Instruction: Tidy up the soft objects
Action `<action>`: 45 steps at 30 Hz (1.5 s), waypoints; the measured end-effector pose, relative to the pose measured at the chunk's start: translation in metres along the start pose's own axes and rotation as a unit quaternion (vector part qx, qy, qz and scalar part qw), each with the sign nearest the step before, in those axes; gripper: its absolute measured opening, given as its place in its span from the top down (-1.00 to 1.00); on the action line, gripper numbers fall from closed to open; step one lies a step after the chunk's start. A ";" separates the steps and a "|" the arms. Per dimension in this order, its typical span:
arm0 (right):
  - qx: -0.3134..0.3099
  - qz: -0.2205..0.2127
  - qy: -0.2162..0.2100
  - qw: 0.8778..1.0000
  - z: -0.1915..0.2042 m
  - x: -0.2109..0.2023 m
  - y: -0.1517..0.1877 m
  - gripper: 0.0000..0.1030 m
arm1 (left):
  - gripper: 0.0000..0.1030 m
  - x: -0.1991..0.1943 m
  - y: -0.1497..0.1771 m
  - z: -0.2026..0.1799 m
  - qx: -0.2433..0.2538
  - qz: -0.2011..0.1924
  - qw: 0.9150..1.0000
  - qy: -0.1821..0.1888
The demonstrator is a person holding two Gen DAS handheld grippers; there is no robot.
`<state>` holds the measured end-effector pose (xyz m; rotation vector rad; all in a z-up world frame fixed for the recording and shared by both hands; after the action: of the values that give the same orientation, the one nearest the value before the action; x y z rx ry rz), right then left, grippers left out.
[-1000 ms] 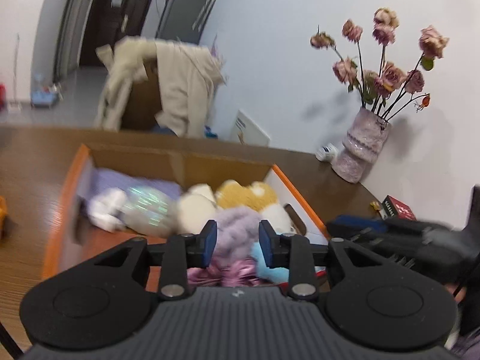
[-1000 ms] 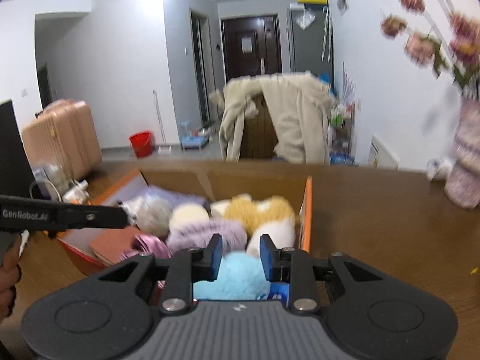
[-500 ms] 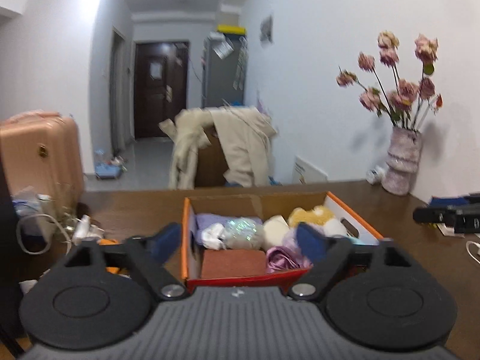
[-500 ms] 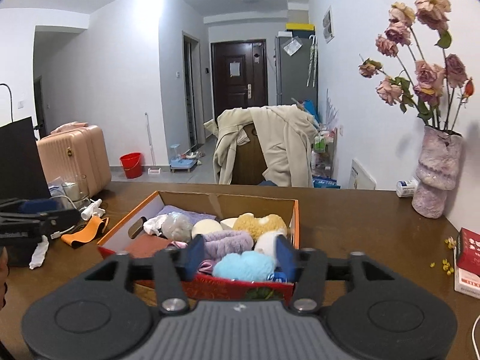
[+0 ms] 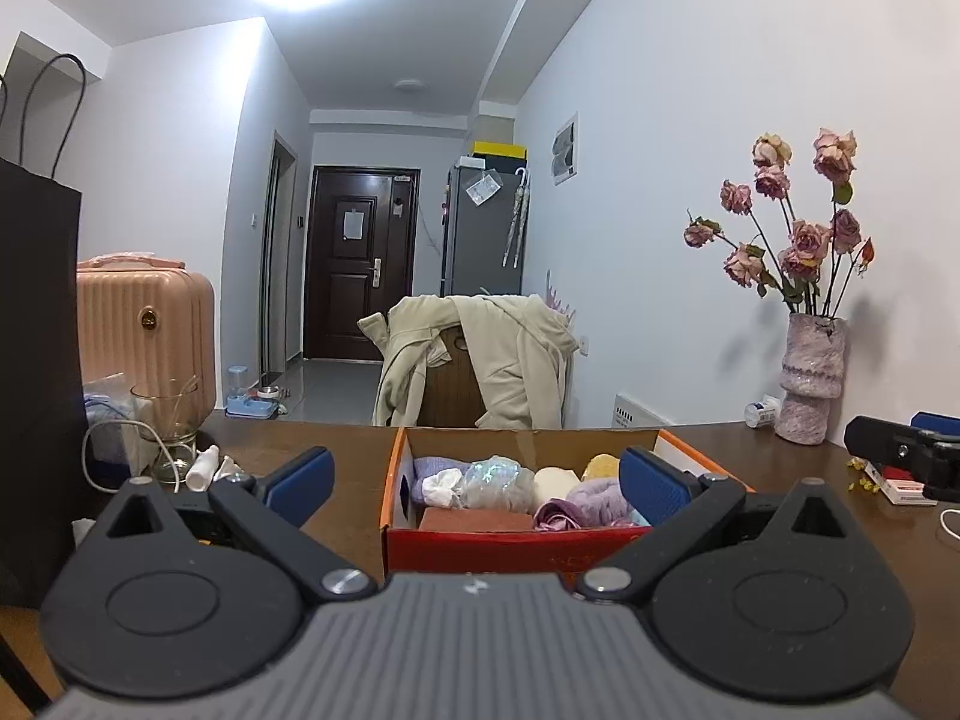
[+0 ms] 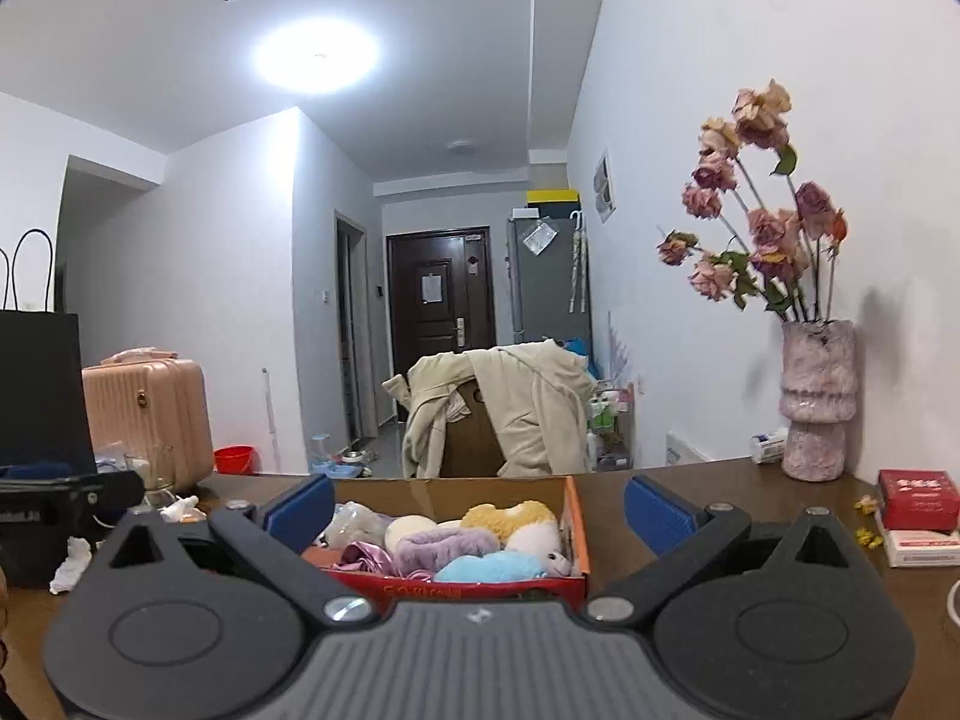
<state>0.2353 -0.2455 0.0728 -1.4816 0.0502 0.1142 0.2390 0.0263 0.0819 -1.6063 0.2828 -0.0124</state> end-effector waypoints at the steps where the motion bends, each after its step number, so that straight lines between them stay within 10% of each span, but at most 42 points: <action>1: -0.004 -0.001 0.002 1.000 0.000 -0.004 -0.001 -1.00 | -1.00 -0.004 0.000 0.000 -0.001 -0.003 1.000 -0.001; 15: -0.002 0.022 0.006 1.000 0.006 -0.091 0.015 -1.00 | -1.00 -0.093 0.017 -0.022 0.005 -0.011 1.000 0.006; 23: 0.039 0.058 -0.017 0.997 0.021 -0.164 0.080 -1.00 | -1.00 -0.161 0.060 -0.023 -0.002 -0.023 1.000 -0.012; 45: 0.016 0.068 -0.015 0.997 0.032 -0.159 0.085 -1.00 | -1.00 -0.162 0.076 -0.023 0.004 0.005 1.000 -0.003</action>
<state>0.0667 -0.2139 0.0080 -1.4427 0.1282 0.2457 0.0649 0.0323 0.0354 -1.5964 0.2855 -0.0019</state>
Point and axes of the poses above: each gripper's, at about its wrist camera, not at the fingertips, and x roughly the way its jaws point, z to its left, y to its underside, the point moved 5 cm from there along x, roughly the way its jaws point, and after that the axes turned 5 degrees about y, right-handed, at the moved point
